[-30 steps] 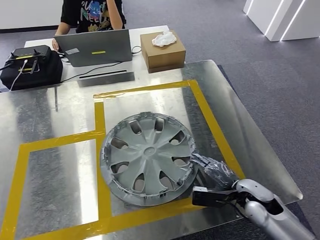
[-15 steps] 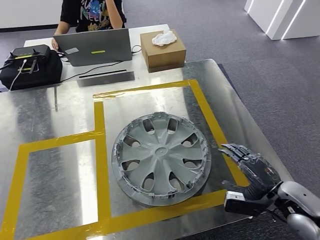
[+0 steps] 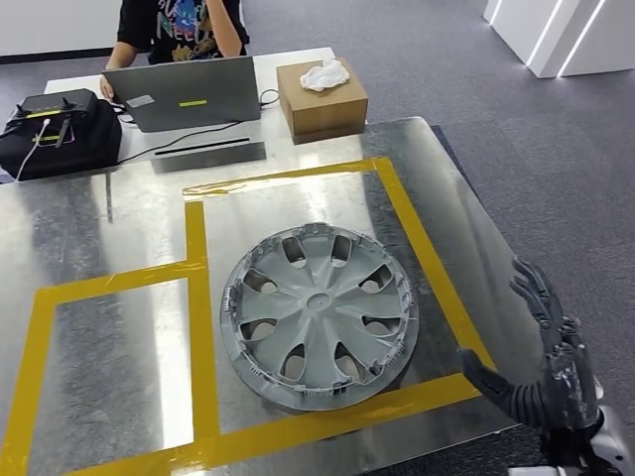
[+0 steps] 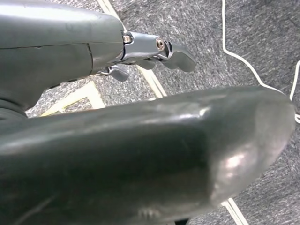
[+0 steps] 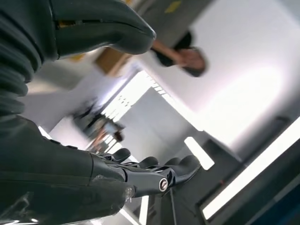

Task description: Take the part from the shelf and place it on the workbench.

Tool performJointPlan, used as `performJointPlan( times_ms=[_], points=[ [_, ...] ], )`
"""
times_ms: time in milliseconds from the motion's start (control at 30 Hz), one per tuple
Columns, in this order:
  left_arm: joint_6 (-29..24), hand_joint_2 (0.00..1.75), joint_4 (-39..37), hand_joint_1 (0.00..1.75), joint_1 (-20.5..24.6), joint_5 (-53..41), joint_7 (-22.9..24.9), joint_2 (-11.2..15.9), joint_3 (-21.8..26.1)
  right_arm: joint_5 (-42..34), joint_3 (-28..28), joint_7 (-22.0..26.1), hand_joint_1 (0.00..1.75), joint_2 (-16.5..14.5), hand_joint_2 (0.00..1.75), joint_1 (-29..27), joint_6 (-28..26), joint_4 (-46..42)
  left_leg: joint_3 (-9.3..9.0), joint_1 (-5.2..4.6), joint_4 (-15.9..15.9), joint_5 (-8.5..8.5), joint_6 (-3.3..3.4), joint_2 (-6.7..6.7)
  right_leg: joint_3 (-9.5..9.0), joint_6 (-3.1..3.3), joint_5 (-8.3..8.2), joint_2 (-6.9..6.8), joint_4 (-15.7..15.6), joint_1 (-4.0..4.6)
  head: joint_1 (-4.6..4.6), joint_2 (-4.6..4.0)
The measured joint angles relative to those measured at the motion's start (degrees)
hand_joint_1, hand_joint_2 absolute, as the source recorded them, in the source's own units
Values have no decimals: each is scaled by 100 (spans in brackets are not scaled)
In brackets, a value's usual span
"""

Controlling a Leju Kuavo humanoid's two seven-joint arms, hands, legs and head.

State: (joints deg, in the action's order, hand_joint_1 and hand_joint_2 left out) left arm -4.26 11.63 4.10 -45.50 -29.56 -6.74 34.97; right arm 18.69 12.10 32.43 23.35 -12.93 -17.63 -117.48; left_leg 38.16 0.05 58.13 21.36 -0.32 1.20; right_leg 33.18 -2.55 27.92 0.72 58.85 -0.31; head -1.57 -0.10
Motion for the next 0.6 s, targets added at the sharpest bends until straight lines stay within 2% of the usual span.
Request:
performJointPlan(
  times_ms=[67, 200, 300, 433, 500, 533, 567, 600],
  points=[
    [7, 0, 0, 0, 2, 13, 24, -12, 4, -715, -46, 550, 0, -387, 175, -92, 169, -298, -1, 0, 0, 1, -1, 0, 0, 1, 1, -2, 0, 0, 1, 0],
    [-11, 0, 0, 0, -2, 85, 56, -33, 37, -904, -218, 753, 0, -907, 175, -319, 87, -977, -1, 0, 0, 7, -8, 1, -1, 14, 12, -2, 0, 0, 1, 1],
    [-32, 0, 0, 0, -5, 114, 84, -46, 56, -875, -308, 763, 0, -1107, 175, -435, -43, -1301, 0, -11, 7, 30, 9, 0, -5, 0, 11, 3, -7, -13, 1, 1],
    [-57, 0, 0, 0, -7, 145, 186, -64, 103, -860, -374, 763, 0, -1264, 175, -490, -149, -1490, -7, -56, 17, 81, 87, 0, -24, -72, 13, 3, -22, -58, 3, 1],
    [-58, 0, 0, 0, -15, 174, 250, -81, 143, -859, -383, 763, 0, -1294, 175, -492, -155, -1514, -25, -60, -17, 43, 131, -3, -40, -111, 7, 2, -30, -75, 4, 0],
    [-58, 0, 0, 0, -18, 181, 274, -97, 162, -854, -388, 763, 0, -1303, 175, -488, -154, -1517, -43, -49, -54, 10, 155, -7, -40, -130, 36, -4, 1, -77, 2, 1],
    [-57, 0, 0, 0, -19, 181, 291, -113, 174, -845, -394, 763, 0, -1308, 175, -481, -154, -1517, -58, -32, -92, -21, 177, -11, -8, -143, 135, -10, 112, -73, -2, 0],
    [-57, 0, 0, 0, -16, 180, 304, -131, 180, -834, -400, 763, 0, -1311, 175, -471, -154, -1517, -68, -15, -125, -44, 192, -16, 74, -155, 310, -17, 339, -71, -6, 0]
  ],
)
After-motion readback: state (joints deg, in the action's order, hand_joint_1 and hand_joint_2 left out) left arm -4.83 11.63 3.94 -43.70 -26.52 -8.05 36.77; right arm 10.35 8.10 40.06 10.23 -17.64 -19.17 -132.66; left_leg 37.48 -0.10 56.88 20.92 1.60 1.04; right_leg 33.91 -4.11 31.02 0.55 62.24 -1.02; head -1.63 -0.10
